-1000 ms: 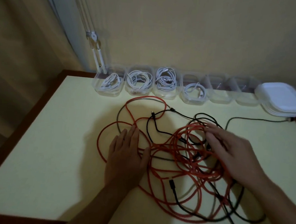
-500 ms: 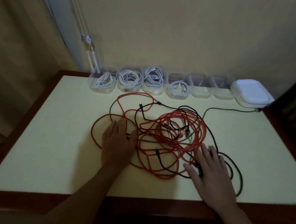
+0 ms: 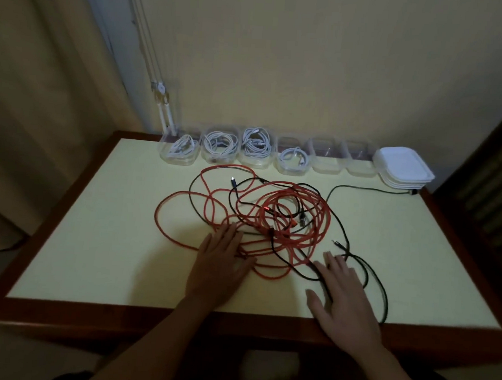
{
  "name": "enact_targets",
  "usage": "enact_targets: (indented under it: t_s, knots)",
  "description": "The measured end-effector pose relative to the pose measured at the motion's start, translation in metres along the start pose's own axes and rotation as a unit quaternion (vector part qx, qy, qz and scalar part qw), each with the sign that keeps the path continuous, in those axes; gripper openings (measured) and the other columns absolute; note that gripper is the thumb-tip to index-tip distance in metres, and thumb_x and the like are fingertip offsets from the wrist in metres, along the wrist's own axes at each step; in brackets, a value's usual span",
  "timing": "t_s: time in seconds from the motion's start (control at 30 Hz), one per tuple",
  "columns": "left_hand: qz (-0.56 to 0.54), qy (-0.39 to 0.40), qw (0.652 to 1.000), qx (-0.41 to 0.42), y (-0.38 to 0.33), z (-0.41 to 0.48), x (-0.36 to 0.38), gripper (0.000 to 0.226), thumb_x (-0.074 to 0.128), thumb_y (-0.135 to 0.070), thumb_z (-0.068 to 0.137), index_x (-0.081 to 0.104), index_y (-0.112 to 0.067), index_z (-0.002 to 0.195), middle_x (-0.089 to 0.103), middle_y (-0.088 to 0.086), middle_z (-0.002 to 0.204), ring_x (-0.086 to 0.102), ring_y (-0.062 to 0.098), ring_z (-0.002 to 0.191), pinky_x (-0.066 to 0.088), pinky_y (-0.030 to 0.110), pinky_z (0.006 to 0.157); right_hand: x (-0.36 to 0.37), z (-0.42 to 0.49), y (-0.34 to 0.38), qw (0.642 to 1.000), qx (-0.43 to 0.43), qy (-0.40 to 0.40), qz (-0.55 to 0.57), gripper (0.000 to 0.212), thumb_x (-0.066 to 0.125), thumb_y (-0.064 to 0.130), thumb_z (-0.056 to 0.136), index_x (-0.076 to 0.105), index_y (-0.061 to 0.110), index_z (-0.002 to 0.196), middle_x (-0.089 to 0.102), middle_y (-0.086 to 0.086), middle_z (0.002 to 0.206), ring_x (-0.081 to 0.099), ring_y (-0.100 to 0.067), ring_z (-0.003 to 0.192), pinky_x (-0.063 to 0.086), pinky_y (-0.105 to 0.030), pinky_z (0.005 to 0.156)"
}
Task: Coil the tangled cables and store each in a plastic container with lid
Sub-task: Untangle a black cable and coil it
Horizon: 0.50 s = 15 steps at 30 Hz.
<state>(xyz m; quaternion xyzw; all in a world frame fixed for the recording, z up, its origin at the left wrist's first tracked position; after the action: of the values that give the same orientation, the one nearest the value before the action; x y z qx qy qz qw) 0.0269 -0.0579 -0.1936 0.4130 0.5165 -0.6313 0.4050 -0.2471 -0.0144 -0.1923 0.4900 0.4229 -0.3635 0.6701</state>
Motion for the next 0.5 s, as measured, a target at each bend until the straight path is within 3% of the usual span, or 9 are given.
enact_targets:
  t_s: [0.1, 0.17, 0.3, 0.4, 0.5]
  knots:
    - [-0.001, -0.015, 1.000, -0.015, 0.000, -0.003, 0.000, 0.075, 0.023, -0.068, 0.097, 0.027, -0.024, 0.158, 0.015, -0.003, 0.167, -0.002, 0.011, 0.154, -0.004, 0.033, 0.120, 0.000, -0.011, -0.010, 0.999, 0.000, -0.035, 0.017, 0.048, 0.051, 0.040, 0.102, 0.054, 0.018, 0.145, 0.037, -0.002, 0.161, 0.027, -0.019, 0.152, 0.025, -0.044, 0.123]
    - [0.001, -0.021, 0.999, -0.026, 0.000, -0.007, 0.001, 0.079, 0.021, -0.068, 0.094, 0.028, -0.022, 0.157, 0.018, -0.001, 0.167, 0.002, 0.015, 0.154, 0.000, 0.034, 0.121, 0.001, -0.011, -0.017, 0.997, 0.005, -0.071, 0.019, 0.033, 0.063, 0.024, 0.098, 0.068, 0.011, 0.128, 0.055, -0.006, 0.147, 0.046, -0.024, 0.142, 0.036, -0.045, 0.118]
    - [0.018, -0.021, 1.000, -0.013, -0.008, -0.019, -0.001, 0.069, 0.019, -0.061, 0.096, 0.034, -0.026, 0.154, 0.027, 0.002, 0.164, 0.012, 0.023, 0.154, 0.012, 0.041, 0.121, -0.011, 0.003, -0.019, 0.997, 0.029, -0.066, -0.014, 0.019, 0.069, 0.014, 0.092, 0.071, 0.009, 0.110, 0.072, -0.006, 0.115, 0.066, -0.025, 0.111, 0.056, -0.042, 0.092]
    - [0.018, -0.005, 1.000, -0.025, -0.014, -0.027, -0.003, 0.069, 0.013, -0.057, 0.096, 0.035, -0.025, 0.154, 0.027, 0.004, 0.164, 0.013, 0.025, 0.154, 0.011, 0.042, 0.121, -0.028, 0.014, -0.011, 0.998, 0.031, -0.044, -0.034, 0.004, 0.061, 0.019, 0.095, 0.065, 0.018, 0.093, 0.065, 0.002, 0.084, 0.063, -0.021, 0.082, 0.050, -0.035, 0.064]
    - [0.000, -0.001, 0.999, -0.039, -0.017, -0.032, -0.002, 0.071, 0.017, -0.058, 0.096, 0.037, -0.022, 0.153, 0.030, 0.007, 0.162, 0.019, 0.030, 0.153, 0.017, 0.046, 0.120, -0.041, 0.021, -0.011, 0.996, 0.079, -0.031, -0.015, 0.011, 0.059, 0.027, 0.098, 0.068, 0.022, 0.093, 0.068, 0.003, 0.083, 0.063, -0.018, 0.080, 0.049, -0.034, 0.062]
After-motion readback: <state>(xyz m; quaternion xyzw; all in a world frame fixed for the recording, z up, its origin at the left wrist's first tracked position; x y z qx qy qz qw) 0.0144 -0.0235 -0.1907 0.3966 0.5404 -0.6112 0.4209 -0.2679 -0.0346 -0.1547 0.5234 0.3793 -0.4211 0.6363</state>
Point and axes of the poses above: each hand's wrist, its own z-axis towards the middle knuckle, its own x-axis out of the palm, y = z × x, the point moved 3 cm from there along z, towards the middle knuckle
